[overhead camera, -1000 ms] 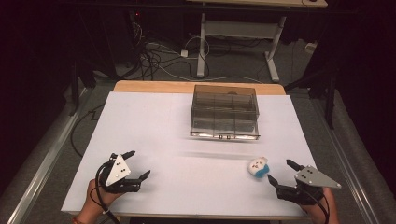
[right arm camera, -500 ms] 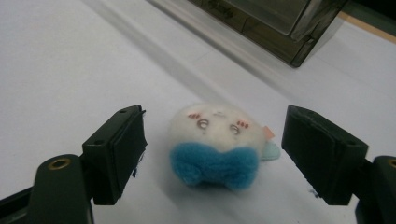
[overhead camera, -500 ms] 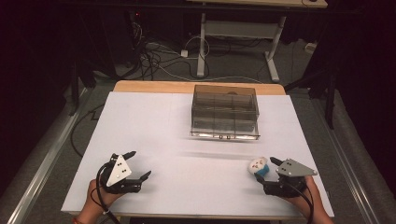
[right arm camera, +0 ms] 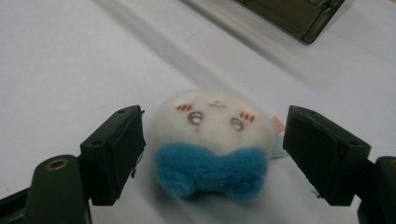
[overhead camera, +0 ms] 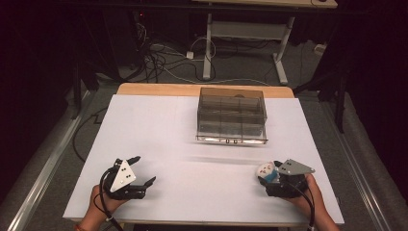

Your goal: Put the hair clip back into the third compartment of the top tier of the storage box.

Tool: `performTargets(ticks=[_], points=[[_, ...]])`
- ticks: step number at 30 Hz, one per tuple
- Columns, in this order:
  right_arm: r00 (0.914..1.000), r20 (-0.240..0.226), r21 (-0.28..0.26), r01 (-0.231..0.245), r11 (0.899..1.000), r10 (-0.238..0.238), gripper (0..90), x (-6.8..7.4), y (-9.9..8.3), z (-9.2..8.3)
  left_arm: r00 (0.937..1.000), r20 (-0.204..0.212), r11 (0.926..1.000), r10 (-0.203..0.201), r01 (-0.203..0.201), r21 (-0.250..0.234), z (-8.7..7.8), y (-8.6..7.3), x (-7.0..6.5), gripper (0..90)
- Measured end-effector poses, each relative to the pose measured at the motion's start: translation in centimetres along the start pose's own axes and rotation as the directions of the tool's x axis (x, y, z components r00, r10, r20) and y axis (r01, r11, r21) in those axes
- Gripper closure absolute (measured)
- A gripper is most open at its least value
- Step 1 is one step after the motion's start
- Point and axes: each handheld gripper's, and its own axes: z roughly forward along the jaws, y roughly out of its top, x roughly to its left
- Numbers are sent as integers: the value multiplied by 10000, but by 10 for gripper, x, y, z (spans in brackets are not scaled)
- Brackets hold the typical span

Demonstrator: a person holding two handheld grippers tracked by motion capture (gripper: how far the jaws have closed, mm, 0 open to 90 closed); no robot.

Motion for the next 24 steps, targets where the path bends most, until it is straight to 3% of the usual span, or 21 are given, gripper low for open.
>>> performTargets(ticks=[11, 24], points=[[9997, 127, 439, 191, 9989, -197, 282, 1, -6, 8, 10000, 46, 9999, 56, -57, 103, 1, -1, 0, 159], [9991, 268, 200, 328, 9993, -333, 360, 6, -7, 3, 9999, 74, 9999, 90, -91, 119, 2, 0, -1, 159]])
